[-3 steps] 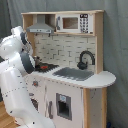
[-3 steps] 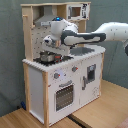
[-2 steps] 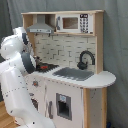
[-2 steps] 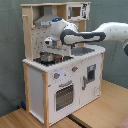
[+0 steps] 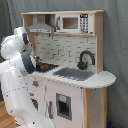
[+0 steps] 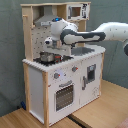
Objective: Play with the kitchen
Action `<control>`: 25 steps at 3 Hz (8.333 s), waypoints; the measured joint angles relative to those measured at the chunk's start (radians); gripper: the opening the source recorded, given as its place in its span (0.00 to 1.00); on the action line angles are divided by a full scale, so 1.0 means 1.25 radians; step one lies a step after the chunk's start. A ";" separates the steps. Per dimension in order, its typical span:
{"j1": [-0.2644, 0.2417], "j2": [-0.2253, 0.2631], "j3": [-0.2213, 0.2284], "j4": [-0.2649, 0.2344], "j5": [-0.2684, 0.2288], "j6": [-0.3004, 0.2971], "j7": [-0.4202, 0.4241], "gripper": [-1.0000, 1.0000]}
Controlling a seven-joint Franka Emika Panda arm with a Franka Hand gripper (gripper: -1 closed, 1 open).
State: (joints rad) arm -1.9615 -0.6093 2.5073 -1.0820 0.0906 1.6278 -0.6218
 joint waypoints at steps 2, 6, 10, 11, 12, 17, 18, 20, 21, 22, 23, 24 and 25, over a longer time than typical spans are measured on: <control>-0.007 0.040 -0.014 0.029 0.003 -0.147 -0.025 0.00; 0.021 0.242 -0.034 -0.220 -0.122 -0.192 -0.051 0.00; 0.032 0.462 -0.025 -0.489 -0.255 -0.077 -0.002 0.00; 0.032 0.512 -0.025 -0.553 -0.289 -0.038 0.017 0.00; 0.032 0.555 -0.025 -0.601 -0.319 -0.006 0.038 0.00; 0.028 0.486 -0.169 -0.668 -0.369 0.188 0.168 0.00; 0.028 0.448 -0.171 -0.638 -0.346 0.215 0.168 0.00; 0.028 0.446 -0.167 -0.612 -0.340 0.221 0.168 1.00; 0.030 0.447 -0.150 -0.530 -0.338 0.187 0.172 1.00; 0.034 0.472 -0.105 -0.497 -0.338 0.142 0.208 1.00; 0.034 0.478 -0.052 -0.499 -0.338 0.139 0.272 1.00; 0.034 0.497 -0.010 -0.504 -0.342 0.109 0.332 1.00; 0.034 0.513 0.053 -0.504 -0.345 0.092 0.384 1.00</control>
